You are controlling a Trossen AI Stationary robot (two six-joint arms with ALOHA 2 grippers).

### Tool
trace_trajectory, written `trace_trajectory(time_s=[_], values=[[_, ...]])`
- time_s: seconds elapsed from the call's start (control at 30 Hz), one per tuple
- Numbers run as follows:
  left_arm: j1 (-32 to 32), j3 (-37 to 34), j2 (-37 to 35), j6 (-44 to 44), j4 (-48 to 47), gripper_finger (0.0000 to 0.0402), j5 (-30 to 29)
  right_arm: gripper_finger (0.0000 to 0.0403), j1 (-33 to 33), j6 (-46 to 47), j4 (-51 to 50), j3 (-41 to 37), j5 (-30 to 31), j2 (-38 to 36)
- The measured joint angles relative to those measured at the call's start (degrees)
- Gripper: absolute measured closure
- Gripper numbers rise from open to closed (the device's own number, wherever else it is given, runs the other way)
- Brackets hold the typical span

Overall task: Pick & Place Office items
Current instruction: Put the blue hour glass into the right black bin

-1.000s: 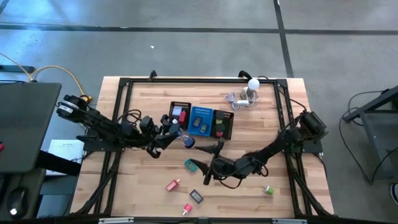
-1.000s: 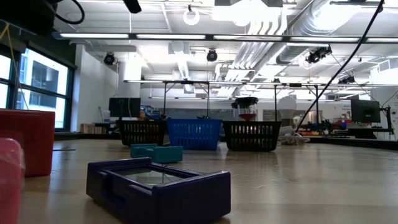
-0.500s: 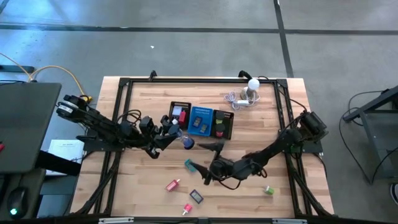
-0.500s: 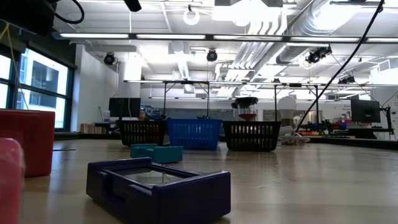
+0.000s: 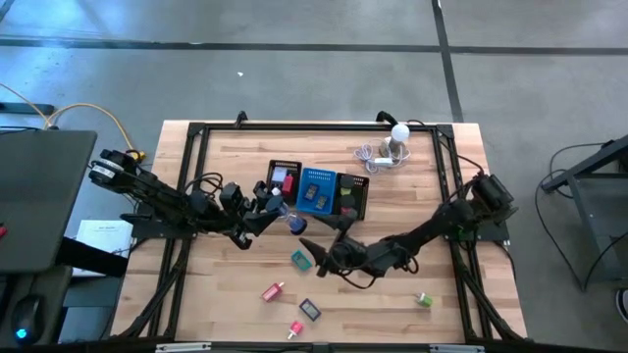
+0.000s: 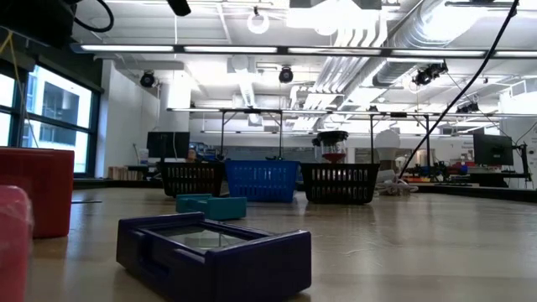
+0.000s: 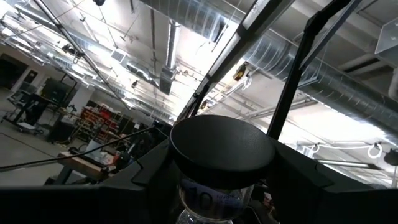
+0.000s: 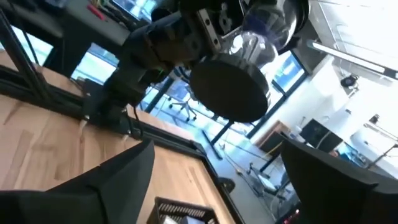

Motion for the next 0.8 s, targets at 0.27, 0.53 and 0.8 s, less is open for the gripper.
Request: trace_trajectory(time_s=[0.27,0.53,0.8], values=[[0.1,0.0,0.0,0.5,0.0,0.0207,0.0,0.0087,-0.8,-7.2,6.2,0.0,-6.9,0.0],[0.4,0.0,0.0,0.7,0.0,0.0207,-0.1,0.0088,-2.6,-8.0,6.6,0.0,-9.8,0.0],[0.4,0.1,-0.1,0.7,0.0,0.0207,-0.2,0.0088,-4.8,-6.0,5.3,2.6,-12.0,0.0]])
